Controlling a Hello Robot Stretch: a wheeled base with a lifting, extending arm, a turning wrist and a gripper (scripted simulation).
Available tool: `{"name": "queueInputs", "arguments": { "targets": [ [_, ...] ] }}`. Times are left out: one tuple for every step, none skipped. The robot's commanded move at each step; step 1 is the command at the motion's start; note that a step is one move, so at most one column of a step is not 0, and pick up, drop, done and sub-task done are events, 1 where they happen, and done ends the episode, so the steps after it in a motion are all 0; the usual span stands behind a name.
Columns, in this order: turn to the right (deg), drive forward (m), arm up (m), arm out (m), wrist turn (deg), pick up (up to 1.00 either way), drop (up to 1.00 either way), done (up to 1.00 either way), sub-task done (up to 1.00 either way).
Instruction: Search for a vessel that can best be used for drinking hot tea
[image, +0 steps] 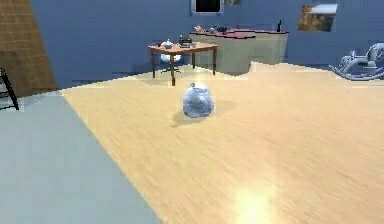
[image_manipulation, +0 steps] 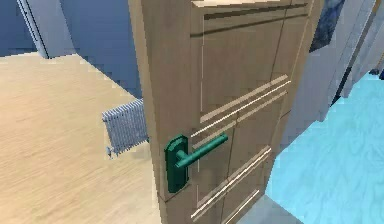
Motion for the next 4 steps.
{"name": "queueInputs", "arguments": {
  "targets": [
    [-9.0, 0.0, 0.0, 0.0, 0.0, 0.0, 0.0, 0.0, 0.0],
    [0.0, 1.0, 0.0, 0.0, 0.0, 0.0, 0.0, 0.0, 0.0],
    [-3.0, 0.0, 0.0, 0.0, 0.0, 0.0, 0.0, 0.0, 0.0],
    [0.0, 1.0, 0.0, 0.0, 0.0, 0.0, 0.0, 0.0, 0.0]
  ]
}}
